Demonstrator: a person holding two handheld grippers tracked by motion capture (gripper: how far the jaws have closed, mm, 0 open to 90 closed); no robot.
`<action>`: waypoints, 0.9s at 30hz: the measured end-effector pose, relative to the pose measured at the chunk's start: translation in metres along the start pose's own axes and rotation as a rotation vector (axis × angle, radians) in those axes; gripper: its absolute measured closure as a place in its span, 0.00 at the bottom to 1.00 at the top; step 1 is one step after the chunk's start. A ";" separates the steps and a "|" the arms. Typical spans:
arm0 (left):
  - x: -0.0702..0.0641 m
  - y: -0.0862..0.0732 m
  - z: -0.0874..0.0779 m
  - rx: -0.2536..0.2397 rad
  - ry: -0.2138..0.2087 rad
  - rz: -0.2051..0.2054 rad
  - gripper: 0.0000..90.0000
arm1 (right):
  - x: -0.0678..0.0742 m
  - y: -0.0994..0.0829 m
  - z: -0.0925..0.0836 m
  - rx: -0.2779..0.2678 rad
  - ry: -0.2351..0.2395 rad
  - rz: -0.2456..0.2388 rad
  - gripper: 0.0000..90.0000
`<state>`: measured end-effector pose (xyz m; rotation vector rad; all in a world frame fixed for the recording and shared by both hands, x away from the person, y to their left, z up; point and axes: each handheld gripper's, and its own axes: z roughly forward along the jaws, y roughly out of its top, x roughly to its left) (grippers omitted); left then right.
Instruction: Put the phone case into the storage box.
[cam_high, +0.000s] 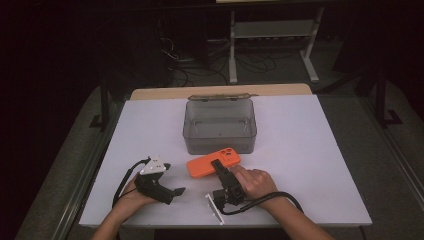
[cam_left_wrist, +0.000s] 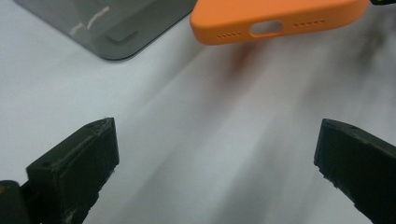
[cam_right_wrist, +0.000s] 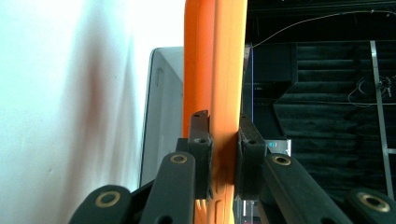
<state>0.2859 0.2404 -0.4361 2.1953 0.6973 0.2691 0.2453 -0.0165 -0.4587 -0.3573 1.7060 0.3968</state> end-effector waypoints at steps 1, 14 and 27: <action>0.000 0.000 0.000 0.000 -0.001 0.000 0.00 | -0.001 0.000 0.000 0.001 0.003 0.001 0.88; -0.003 0.000 0.001 0.013 0.005 0.022 0.00 | -0.005 -0.002 0.000 0.005 0.024 0.062 0.88; -0.003 -0.001 0.001 0.008 0.008 0.028 0.00 | -0.010 -0.004 0.000 0.005 0.053 0.133 0.88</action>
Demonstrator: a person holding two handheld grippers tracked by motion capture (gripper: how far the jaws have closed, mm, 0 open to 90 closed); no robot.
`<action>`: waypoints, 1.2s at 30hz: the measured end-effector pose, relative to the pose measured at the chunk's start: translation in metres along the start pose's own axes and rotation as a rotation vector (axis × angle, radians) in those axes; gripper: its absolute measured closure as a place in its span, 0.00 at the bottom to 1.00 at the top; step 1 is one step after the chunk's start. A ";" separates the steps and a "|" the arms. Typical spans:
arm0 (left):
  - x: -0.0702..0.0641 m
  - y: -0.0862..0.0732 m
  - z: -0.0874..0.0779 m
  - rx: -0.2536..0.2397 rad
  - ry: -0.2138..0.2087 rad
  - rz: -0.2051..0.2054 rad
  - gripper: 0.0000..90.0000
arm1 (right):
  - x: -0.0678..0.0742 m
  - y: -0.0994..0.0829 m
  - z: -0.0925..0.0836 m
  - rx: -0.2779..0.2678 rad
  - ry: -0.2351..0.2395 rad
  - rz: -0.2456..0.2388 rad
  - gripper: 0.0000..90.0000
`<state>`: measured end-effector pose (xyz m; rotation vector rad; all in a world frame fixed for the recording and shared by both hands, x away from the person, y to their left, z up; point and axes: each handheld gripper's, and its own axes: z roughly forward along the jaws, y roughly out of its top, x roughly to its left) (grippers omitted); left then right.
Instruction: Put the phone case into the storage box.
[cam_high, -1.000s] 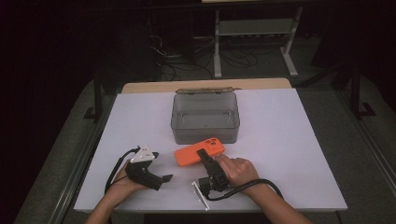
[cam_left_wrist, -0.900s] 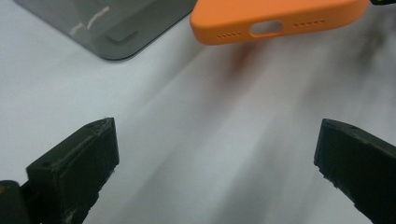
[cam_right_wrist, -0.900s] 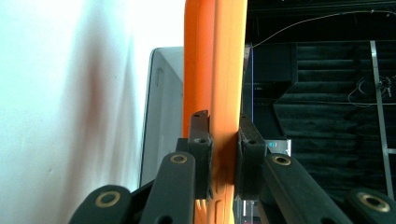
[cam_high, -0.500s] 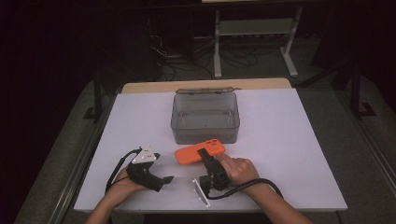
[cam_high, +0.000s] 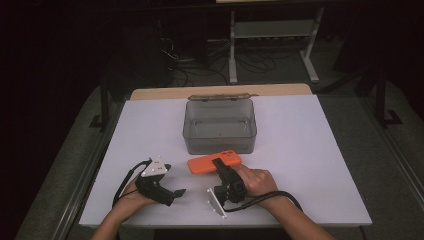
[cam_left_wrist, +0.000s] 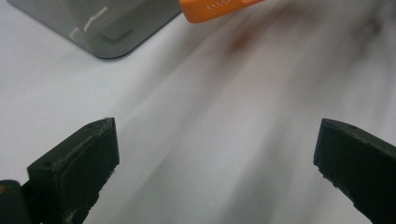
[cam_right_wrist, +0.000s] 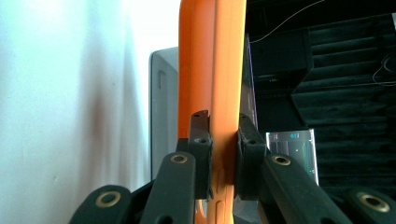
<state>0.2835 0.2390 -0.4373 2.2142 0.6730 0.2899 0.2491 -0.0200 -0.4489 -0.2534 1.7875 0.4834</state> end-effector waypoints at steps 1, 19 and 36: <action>0.000 0.000 0.000 0.000 0.001 -0.001 0.00 | 0.000 0.000 0.000 -0.001 0.002 0.006 0.88; -0.001 0.001 0.001 0.012 0.004 -0.004 0.00 | -0.009 -0.003 0.000 -0.002 0.046 0.105 0.88; 0.000 0.000 0.000 0.008 0.012 0.002 0.00 | -0.019 -0.008 0.001 -0.001 0.109 0.248 0.88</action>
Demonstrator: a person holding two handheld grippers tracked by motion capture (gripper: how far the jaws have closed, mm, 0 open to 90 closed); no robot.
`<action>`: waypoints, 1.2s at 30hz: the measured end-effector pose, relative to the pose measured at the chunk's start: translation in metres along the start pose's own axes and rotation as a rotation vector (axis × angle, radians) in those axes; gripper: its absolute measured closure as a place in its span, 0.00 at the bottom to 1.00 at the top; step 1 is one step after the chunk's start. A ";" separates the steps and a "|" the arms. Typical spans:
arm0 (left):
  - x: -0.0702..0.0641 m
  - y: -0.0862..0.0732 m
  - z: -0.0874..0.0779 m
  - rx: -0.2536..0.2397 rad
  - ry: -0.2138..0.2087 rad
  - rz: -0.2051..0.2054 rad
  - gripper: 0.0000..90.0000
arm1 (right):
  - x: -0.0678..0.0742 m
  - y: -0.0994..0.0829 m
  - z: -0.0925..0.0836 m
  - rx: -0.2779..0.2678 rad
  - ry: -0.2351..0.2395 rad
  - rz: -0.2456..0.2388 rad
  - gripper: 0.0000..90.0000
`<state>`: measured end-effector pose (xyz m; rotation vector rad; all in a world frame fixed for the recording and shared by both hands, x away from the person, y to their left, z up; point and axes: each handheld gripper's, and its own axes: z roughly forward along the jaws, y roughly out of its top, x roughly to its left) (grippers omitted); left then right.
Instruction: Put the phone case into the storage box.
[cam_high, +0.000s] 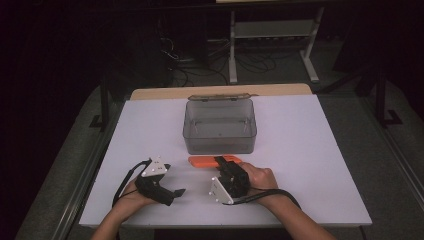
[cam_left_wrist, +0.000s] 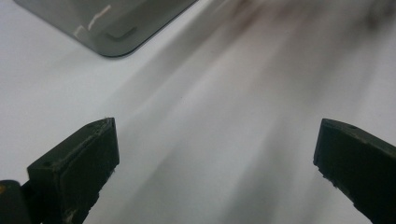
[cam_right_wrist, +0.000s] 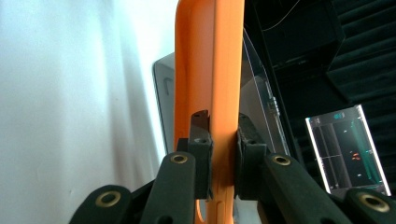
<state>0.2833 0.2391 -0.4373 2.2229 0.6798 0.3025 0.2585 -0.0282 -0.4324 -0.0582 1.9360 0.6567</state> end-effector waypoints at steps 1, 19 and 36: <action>0.000 0.000 0.000 0.001 0.000 0.001 0.00 | -0.001 0.000 0.000 -0.002 0.000 0.006 0.88; 0.000 -0.001 0.000 0.001 0.004 -0.004 0.00 | -0.016 -0.006 0.003 -0.008 0.081 0.187 0.88; 0.001 -0.001 0.000 -0.005 0.002 -0.018 0.00 | -0.032 -0.016 0.005 -0.020 0.172 0.393 0.88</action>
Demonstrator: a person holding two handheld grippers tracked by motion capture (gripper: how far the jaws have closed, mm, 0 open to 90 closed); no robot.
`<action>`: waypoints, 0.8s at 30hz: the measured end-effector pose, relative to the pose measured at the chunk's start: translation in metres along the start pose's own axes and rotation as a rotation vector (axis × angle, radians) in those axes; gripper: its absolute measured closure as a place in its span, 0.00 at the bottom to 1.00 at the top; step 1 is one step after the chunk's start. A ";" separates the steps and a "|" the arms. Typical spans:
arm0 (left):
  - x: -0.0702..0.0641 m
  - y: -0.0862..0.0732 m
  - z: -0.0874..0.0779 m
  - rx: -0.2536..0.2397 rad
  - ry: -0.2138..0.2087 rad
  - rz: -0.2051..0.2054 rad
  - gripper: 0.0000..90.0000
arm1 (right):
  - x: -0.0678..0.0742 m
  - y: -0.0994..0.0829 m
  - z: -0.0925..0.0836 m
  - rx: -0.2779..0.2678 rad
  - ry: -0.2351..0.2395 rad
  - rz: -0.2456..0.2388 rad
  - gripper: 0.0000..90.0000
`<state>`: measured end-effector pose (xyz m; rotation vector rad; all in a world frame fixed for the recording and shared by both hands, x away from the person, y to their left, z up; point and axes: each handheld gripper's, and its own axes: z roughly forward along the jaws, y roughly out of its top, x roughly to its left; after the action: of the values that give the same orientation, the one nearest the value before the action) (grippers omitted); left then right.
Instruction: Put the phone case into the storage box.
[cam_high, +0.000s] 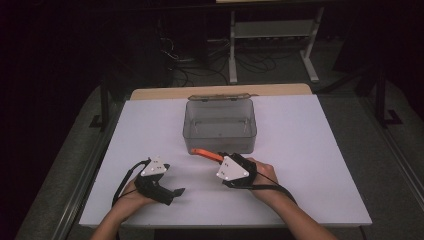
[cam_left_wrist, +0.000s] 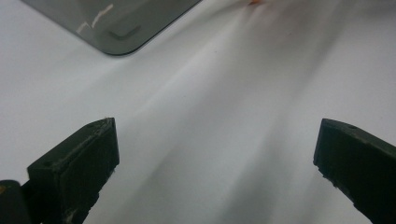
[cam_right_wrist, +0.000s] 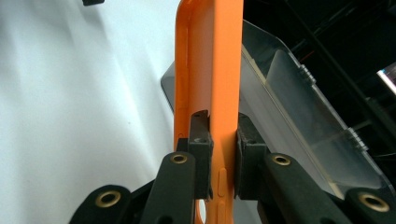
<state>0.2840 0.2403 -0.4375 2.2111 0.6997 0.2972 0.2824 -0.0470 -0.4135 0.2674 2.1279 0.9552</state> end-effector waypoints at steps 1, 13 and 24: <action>0.000 0.000 0.000 0.000 0.000 -0.002 0.00 | -0.001 0.000 0.000 -0.001 0.005 0.016 0.88; 0.000 0.000 0.000 0.001 0.001 -0.006 0.00 | -0.019 -0.005 -0.002 -0.026 0.086 0.196 0.88; 0.000 0.000 0.000 0.001 0.000 -0.005 0.00 | -0.033 -0.011 -0.003 -0.049 0.149 0.358 0.88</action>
<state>0.2841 0.2408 -0.4372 2.2104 0.7053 0.2946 0.3035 -0.0717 -0.4011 0.5839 2.2311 1.2637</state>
